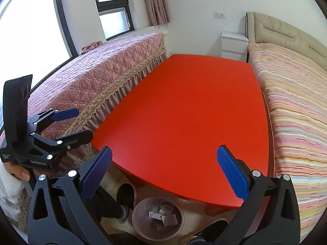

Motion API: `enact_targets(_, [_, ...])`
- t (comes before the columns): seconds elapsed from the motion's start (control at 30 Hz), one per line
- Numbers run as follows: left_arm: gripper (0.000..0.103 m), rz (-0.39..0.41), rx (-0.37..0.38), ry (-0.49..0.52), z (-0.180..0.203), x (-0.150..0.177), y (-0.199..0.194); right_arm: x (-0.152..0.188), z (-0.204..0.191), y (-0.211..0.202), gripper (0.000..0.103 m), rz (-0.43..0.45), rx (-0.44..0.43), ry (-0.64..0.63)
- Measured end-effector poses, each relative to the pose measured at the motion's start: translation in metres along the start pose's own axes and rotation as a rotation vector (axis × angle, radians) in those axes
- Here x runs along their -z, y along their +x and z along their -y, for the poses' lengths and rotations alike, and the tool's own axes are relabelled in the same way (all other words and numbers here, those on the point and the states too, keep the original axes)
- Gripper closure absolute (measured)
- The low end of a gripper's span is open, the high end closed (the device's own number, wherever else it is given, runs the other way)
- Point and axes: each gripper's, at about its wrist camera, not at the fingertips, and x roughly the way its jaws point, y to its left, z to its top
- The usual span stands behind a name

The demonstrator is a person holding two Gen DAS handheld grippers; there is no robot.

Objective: Collect trash

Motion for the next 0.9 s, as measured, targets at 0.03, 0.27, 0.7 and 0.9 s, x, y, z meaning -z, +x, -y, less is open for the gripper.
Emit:
enact_targets(0.03, [0.006, -0.001, 0.001, 0.000, -0.0002, 0.0000, -0.0001, 0.0002, 0.0004, -0.0002, 0.003, 0.000, 0.000, 0.001])
enact_targets(0.27, [0.006, -0.008, 0.006, 0.005, 0.0008, -0.0001, 0.0007, -0.0006, 0.0025, -0.0030, 0.003, 0.002, 0.004, 0.001])
enact_targets(0.7, [0.006, -0.020, 0.027, 0.015, 0.0032, 0.0025, 0.0035, -0.0003, 0.0063, -0.0029, 0.003, -0.004, 0.010, 0.005])
enact_targets(0.9, [0.006, -0.024, 0.033, 0.019, 0.0038, 0.0032, 0.0040, -0.0003, 0.0069, -0.0030, 0.003, -0.005, 0.012, 0.007])
